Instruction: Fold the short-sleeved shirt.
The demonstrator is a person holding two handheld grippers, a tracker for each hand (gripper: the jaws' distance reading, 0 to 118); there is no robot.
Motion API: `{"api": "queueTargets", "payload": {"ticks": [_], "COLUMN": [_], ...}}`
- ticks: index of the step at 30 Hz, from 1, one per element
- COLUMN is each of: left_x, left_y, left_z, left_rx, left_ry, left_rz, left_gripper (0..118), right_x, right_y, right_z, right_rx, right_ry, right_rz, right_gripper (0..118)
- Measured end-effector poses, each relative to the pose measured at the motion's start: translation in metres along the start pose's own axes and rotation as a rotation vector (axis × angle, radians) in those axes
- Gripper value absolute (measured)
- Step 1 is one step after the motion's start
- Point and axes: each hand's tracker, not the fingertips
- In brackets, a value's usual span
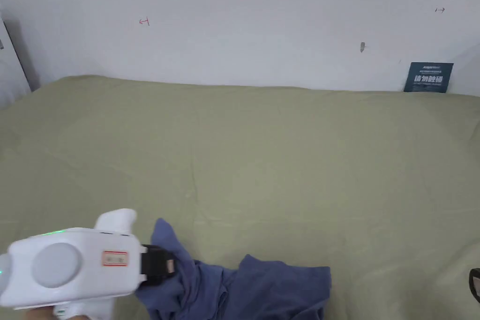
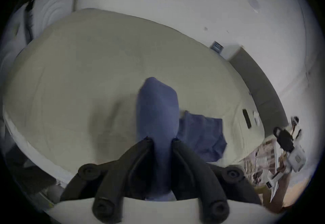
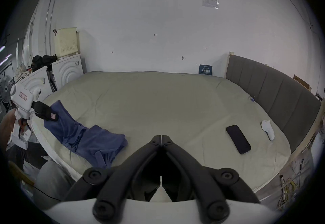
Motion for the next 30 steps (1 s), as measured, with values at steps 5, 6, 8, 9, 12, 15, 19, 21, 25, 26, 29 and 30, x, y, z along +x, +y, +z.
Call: {"api": "queueTargets", "payload": {"ticks": [5,6,8,9,12,15,19,21,25,26,29,30], "left_x": [0.087,0.102,0.125,0.132,0.133,0.109,0.075,0.059,0.059,0.064,0.084,0.091], "left_y": [-0.01,-0.013,-0.02,-0.024,-0.038,-0.042,-0.032,-0.032,-0.046,-0.052,-0.079,-0.091], "left_z": [-0.048,-0.061,-0.083,-0.098,-0.127,-0.116,-0.078,-0.081,-0.109,-0.119,-0.151,-0.158], "left_rx": [-0.104,-0.129,-0.158,-0.191,-0.232,-0.196,0.035,0.086,0.045,-0.006,-0.094,-0.113], "left_ry": [-0.209,-0.241,-0.271,-0.288,-0.308,-0.435,-0.521,-0.491,-0.537,-0.548,-0.553,-0.576], "left_rz": [-0.071,-0.077,-0.102,-0.095,-0.032,0.15,0.175,0.221,0.267,0.268,0.276,0.276], "left_gripper": [13,13,13,15,77,79,73,20,0,0,0,0], "right_x": [0.005,0.006,0.008,0.009,0.013,0.013,0.014,0.013,0.008,0.007,0.009,0.01], "right_y": [-0.004,-0.005,-0.007,-0.007,-0.007,-0.006,-0.006,-0.006,-0.007,-0.007,-0.007,-0.006], "right_z": [0.006,0.007,0.006,0.006,0.007,0.012,0.01,0.008,0.01,0.012,0.015,0.016], "right_rx": [-0.006,-0.008,-0.016,-0.022,-0.028,-0.01,-0.003,0.003,0.013,0.02,0.024,0.026], "right_ry": [-0.019,-0.022,-0.036,-0.038,-0.031,-0.013,-0.002,0.019,0.035,0.035,0.035,0.033], "right_rz": [-0.006,-0.006,-0.005,-0.006,-0.009,-0.005,-0.002,-0.008,-0.012,-0.01,-0.015,-0.018], "right_gripper": [0,0,0,0,0,0,0,0,0,0,0,0]}}
